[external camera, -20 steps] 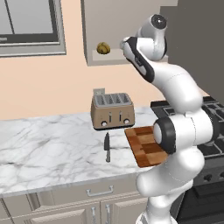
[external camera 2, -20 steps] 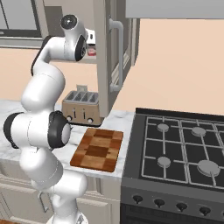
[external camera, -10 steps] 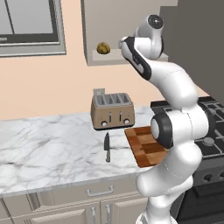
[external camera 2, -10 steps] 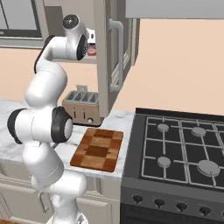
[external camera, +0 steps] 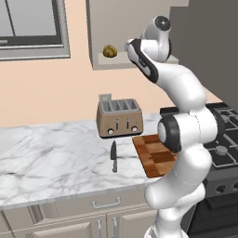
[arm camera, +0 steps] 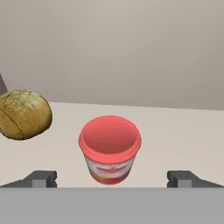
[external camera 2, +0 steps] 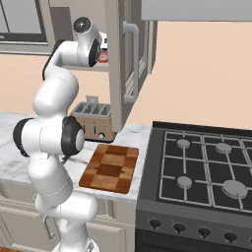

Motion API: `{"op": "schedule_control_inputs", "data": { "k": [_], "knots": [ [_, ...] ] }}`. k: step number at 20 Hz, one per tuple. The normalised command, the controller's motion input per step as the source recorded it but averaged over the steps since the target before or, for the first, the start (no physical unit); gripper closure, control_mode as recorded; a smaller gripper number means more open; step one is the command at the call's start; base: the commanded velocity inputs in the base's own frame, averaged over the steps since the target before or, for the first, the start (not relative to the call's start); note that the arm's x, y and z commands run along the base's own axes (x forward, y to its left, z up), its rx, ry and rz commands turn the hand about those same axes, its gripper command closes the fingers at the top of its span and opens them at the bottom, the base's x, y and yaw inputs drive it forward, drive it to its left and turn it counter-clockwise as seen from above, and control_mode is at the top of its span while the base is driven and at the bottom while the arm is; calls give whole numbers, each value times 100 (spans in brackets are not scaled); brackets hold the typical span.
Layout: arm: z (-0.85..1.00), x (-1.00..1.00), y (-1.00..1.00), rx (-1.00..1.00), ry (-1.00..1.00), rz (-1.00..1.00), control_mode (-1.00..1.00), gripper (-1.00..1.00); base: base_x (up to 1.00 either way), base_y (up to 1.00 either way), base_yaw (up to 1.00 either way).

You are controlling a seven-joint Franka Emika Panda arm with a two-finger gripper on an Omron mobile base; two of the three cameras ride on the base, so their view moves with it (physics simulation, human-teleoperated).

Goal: Pick the bread, place it on the cutting board, pick the jam, place it on the counter, and close the cabinet.

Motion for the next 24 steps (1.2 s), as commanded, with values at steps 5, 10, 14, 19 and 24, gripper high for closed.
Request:
{"op": "schedule_control_inputs", "data": {
  "k": [5,10,14,19,24],
  "knots": [
    [-2,17,0,0,0,0,-100,-100,0,0,0],
    [-5,14,0,0,0,0,-100,-100,0,0,0],
    [-4,2,0,0,0,0,-100,-100,0,0,0],
    [-3,0,0,0,1,0,-100,-100,0,0,0],
    [-10,0,0,0,0,0,-100,-100,0,0,0]
  ]
}}
